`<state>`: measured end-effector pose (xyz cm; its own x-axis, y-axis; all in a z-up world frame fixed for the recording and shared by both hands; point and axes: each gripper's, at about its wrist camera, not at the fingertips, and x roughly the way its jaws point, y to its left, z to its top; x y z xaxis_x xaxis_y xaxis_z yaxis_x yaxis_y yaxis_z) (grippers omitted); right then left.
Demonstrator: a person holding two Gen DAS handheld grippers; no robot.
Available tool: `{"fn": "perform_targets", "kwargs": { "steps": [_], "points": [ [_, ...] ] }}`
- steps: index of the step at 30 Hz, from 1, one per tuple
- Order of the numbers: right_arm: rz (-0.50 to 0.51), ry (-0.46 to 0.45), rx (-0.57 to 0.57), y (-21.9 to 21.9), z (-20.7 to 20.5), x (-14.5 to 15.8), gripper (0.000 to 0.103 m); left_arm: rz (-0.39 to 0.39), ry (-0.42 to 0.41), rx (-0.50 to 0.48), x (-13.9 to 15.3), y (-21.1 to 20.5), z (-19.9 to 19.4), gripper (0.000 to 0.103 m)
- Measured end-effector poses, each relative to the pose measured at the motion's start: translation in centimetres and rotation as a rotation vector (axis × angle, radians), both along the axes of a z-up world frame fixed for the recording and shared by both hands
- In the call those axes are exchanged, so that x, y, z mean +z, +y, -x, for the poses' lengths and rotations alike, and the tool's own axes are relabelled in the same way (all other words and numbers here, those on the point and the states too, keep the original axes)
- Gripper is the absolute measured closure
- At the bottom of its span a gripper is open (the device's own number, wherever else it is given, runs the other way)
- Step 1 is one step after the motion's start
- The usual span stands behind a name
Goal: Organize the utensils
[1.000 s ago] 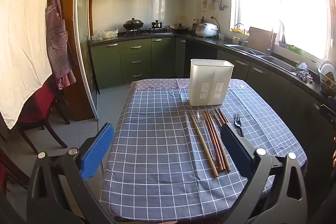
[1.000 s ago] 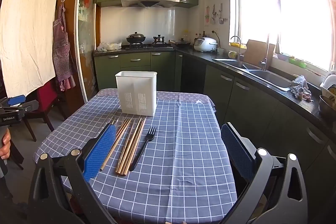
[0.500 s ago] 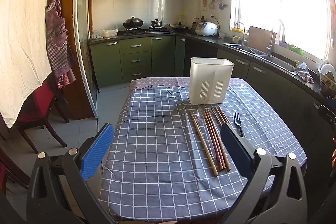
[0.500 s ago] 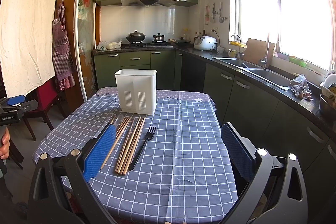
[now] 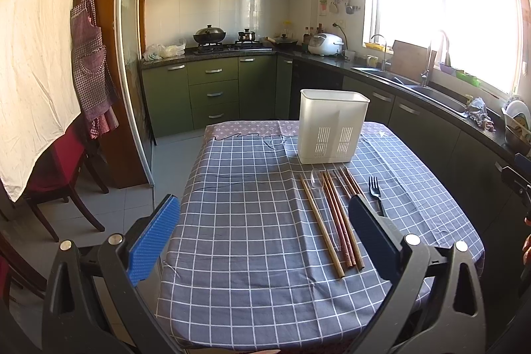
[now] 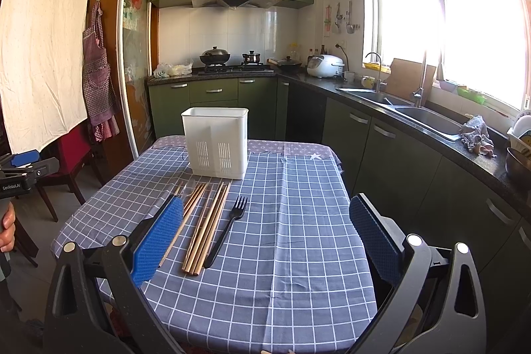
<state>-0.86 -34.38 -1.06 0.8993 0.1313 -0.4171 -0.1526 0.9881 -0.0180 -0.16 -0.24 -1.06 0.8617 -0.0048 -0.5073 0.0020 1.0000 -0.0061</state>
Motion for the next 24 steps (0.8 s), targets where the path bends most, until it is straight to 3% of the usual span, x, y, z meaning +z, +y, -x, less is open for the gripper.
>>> {"fn": "perform_targets", "kwargs": {
  "steps": [24],
  "points": [
    [-0.004, 0.019, 0.001, 0.17, -0.67, -0.40, 0.004, 0.003, 0.009, 0.002, -0.01, 0.30, -0.26, 0.006]
  ]
}}
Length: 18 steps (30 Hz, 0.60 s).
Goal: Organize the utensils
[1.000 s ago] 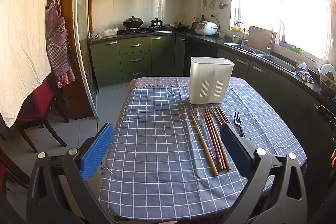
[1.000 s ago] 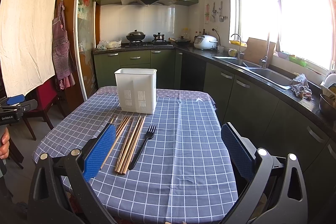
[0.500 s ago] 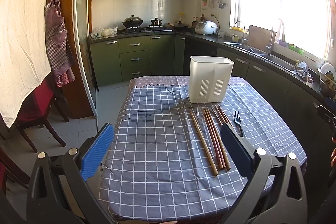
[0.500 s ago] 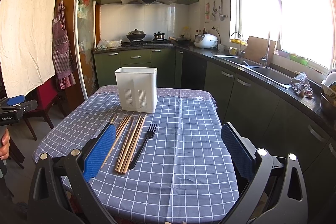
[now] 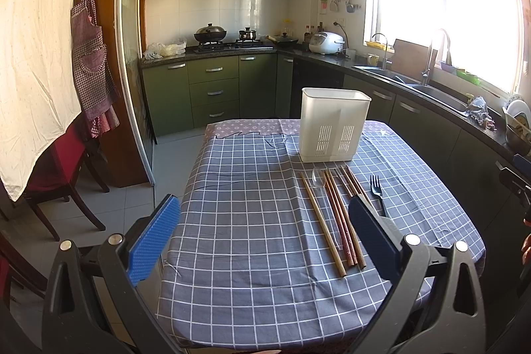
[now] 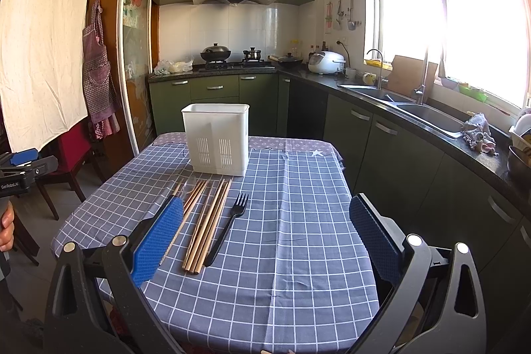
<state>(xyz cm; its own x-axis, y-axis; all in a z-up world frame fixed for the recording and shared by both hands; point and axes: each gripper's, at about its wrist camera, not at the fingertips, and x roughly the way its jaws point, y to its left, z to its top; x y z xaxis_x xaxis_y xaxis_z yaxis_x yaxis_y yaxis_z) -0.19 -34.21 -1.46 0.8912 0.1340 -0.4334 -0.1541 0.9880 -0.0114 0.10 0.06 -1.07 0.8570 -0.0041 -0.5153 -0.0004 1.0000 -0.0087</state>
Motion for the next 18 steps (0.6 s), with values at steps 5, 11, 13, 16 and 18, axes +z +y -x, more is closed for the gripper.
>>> {"fn": "perform_targets", "kwargs": {
  "steps": [5, 11, 13, 16, 18],
  "points": [
    [0.000, 0.003, 0.000, 0.01, -0.01, -0.09, 0.004, -0.002, 0.000, 0.000, -0.10, -0.01, 0.06, 0.006],
    [0.000, 0.005, 0.000, -0.01, -0.05, -0.15, 0.004, -0.001, 0.001, 0.000, -0.02, 0.05, 0.00, 0.006],
    [-0.002, 0.009, -0.001, -0.16, -0.17, -0.15, 0.004, -0.001, 0.001, 0.001, -0.02, 0.07, 0.01, 0.006],
    [-0.001, 0.010, 0.000, -0.24, -0.24, -0.18, 0.004, 0.000, 0.001, 0.001, -0.02, 0.07, 0.00, 0.006],
    [-0.002, 0.010, 0.000, -0.25, -0.26, -0.17, 0.004, -0.002, 0.001, 0.001, -0.03, 0.06, 0.01, 0.006]
  ]
}}
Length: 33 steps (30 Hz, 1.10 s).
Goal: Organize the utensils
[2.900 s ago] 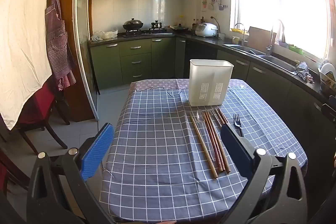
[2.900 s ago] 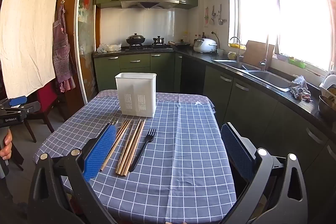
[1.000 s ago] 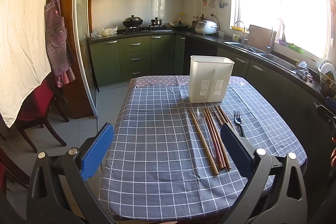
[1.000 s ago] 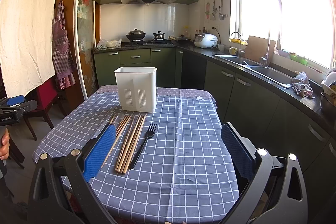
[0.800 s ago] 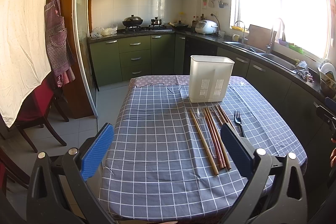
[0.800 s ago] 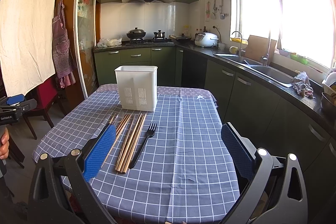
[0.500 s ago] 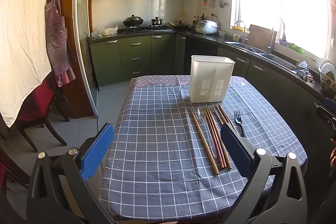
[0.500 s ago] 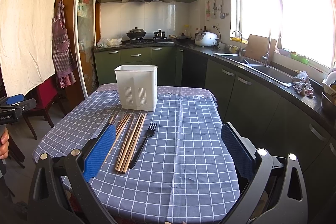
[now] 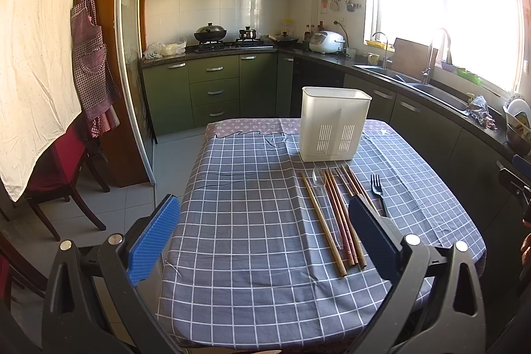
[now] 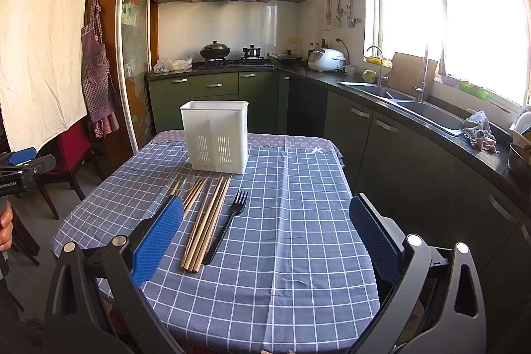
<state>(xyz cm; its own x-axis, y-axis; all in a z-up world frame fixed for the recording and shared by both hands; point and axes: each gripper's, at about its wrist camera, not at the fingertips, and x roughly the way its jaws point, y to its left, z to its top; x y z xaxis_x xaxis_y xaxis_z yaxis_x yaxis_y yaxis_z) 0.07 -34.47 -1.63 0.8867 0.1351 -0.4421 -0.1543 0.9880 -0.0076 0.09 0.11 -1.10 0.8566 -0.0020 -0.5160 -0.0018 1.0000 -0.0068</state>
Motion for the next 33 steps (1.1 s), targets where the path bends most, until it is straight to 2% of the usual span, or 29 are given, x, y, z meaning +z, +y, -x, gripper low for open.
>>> {"fn": "perform_targets", "kwargs": {
  "steps": [11, 18, 24, 30, 31, 33],
  "points": [
    [-0.003, 0.010, -0.001, -0.1, -0.3, -0.1, 0.004, 0.003, 0.014, -0.001, -0.3, 0.0, -0.2, 0.006],
    [0.009, 0.067, 0.023, -0.3, -2.5, -0.5, 0.004, 0.113, 0.249, -0.049, -4.3, 0.8, -4.2, 0.007],
    [0.086, 0.243, 0.079, 0.5, -8.2, -2.3, 0.004, 0.112, 0.372, -0.072, -6.4, -0.3, -8.1, 0.007],
    [0.008, 0.448, 0.123, 0.6, -14.7, -4.9, 0.004, 0.072, 0.490, -0.118, -7.3, -2.8, -12.9, 0.007],
    [-0.014, 0.476, 0.133, 0.7, -15.5, -5.2, 0.004, 0.065, 0.513, -0.133, -7.5, -3.3, -13.8, 0.009],
    [-0.035, 0.527, 0.138, 0.7, -17.3, -5.9, 0.004, 0.054, 0.567, -0.144, -8.1, -4.3, -15.4, 0.025]
  ]
}}
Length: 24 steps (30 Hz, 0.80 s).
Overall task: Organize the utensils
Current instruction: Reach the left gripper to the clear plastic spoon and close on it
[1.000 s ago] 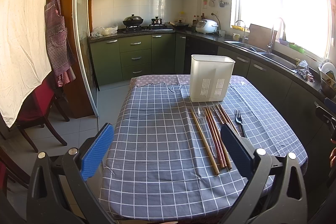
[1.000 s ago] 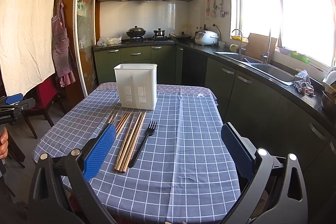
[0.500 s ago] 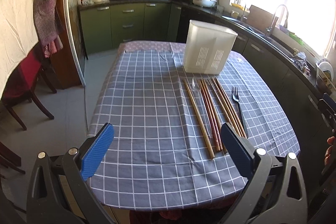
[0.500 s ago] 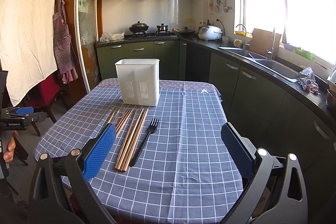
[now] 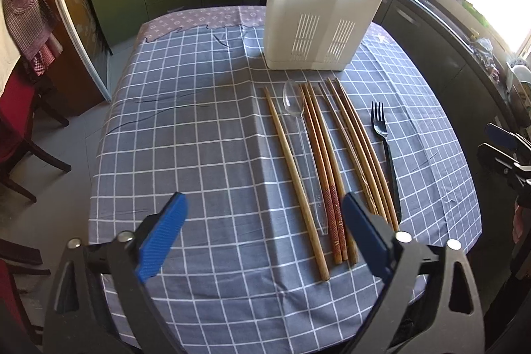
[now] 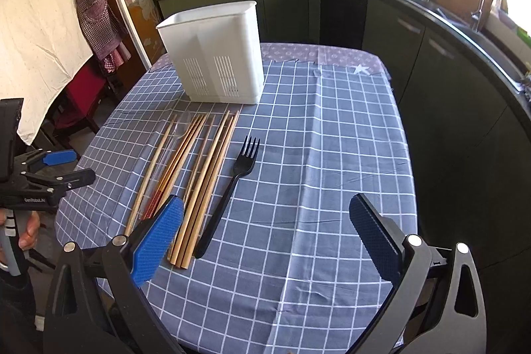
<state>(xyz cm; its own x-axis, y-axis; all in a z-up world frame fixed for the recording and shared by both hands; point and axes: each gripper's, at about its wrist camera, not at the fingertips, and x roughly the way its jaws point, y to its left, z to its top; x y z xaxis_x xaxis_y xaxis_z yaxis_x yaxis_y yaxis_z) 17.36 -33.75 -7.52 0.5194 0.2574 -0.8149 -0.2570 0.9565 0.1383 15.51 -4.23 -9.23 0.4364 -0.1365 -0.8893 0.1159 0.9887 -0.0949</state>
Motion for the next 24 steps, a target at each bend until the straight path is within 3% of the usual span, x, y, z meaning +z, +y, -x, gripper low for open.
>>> {"fn": "perform_targets", "kwargs": {
  "steps": [1, 7, 13, 24],
  "points": [
    [-0.010, 0.024, -0.001, 0.1, -0.8, -0.4, 0.004, 0.007, 0.029, -0.011, -0.4, -0.5, -0.8, 0.036],
    [-0.008, 0.156, -0.020, 0.3, -4.5, -2.6, 0.009, -0.005, 0.153, -0.070, -3.0, -3.3, -4.4, 0.066],
    [0.036, 0.180, -0.029, 1.1, -6.2, -3.2, 0.019, -0.021, 0.175, -0.049, -3.9, -4.6, -7.6, 0.075],
    [0.065, 0.178, -0.008, 2.0, -6.5, -3.6, 0.022, -0.050, 0.221, -0.003, -5.6, -5.2, -11.6, 0.090]
  ]
}}
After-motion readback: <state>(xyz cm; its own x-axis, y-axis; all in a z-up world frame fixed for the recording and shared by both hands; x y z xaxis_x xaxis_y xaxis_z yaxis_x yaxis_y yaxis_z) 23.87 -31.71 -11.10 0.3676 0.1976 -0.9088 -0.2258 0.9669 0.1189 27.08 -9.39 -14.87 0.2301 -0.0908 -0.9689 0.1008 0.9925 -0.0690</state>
